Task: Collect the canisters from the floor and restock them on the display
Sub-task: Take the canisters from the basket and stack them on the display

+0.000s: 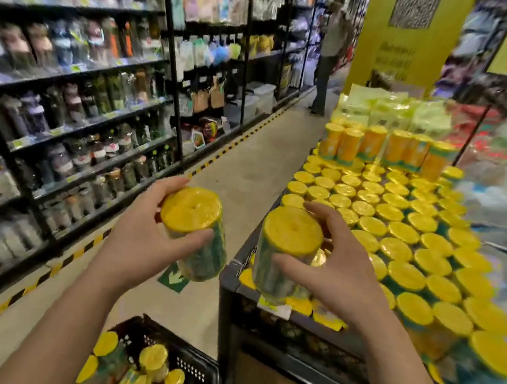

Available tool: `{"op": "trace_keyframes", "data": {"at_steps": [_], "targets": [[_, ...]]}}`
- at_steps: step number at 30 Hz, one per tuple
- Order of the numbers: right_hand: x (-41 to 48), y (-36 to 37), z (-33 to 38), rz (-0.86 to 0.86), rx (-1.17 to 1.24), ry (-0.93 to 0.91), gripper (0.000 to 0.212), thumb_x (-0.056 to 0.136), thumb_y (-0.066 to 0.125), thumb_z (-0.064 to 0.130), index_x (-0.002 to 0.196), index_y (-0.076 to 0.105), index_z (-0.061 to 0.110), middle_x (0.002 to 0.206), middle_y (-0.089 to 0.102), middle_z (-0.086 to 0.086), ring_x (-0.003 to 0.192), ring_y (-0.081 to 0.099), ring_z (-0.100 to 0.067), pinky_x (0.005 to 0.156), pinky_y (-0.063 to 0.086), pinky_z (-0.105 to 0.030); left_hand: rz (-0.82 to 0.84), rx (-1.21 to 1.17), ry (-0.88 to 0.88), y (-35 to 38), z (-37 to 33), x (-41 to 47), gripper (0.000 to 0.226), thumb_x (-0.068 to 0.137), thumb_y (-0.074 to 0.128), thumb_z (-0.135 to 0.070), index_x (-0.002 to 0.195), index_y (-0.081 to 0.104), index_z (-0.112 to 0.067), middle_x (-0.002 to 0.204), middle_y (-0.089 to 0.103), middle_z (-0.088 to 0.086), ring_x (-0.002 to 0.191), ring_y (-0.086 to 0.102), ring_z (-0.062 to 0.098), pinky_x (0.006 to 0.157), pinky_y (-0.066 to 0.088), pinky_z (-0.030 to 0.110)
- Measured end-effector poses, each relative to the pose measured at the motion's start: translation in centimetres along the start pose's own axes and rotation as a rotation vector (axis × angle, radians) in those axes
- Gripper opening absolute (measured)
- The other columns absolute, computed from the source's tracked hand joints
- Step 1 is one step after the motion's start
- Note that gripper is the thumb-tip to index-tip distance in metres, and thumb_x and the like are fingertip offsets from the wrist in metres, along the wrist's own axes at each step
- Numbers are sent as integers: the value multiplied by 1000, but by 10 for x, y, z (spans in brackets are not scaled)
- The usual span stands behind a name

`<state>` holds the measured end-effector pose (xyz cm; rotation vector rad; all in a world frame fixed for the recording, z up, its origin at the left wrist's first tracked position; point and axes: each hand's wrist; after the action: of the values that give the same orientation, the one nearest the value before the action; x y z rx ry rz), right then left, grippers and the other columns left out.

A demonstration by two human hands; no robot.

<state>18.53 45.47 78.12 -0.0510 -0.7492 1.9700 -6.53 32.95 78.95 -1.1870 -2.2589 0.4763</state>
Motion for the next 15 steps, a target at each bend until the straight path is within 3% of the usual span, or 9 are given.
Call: {"op": "trace_keyframes", "data": {"at_steps": [4, 10, 15], "targets": [[3, -54, 0, -107, 46, -7, 82, 68, 89, 50, 138, 45, 50, 128, 51, 35, 112, 48, 20, 82, 40, -5, 5, -157, 31, 27, -44, 19, 84, 57, 82, -57, 135, 51, -45, 132, 58, -19, 114, 59, 3, 94, 53, 35], [-3, -112, -23, -288, 145, 27, 81, 64, 89, 55, 134, 50, 52, 128, 55, 33, 116, 53, 10, 90, 47, -21, 16, -300, 83, 93, -92, 37, 83, 53, 85, -53, 130, 56, -41, 121, 61, -23, 96, 60, -15, 77, 50, 14], [3, -141, -48, -357, 155, 89, 95, 58, 88, 61, 143, 48, 47, 135, 55, 23, 122, 54, 0, 91, 50, -26, 81, -394, 87, 138, -114, 60, 85, 54, 88, -43, 133, 57, -34, 123, 63, -19, 94, 64, -11, 67, 52, 8]]}}
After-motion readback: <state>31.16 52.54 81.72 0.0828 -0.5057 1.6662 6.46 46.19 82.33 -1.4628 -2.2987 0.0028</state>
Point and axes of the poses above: each hand's wrist, its own x-axis towards the middle knuckle, its own y-axis out of the palm, z = x × y
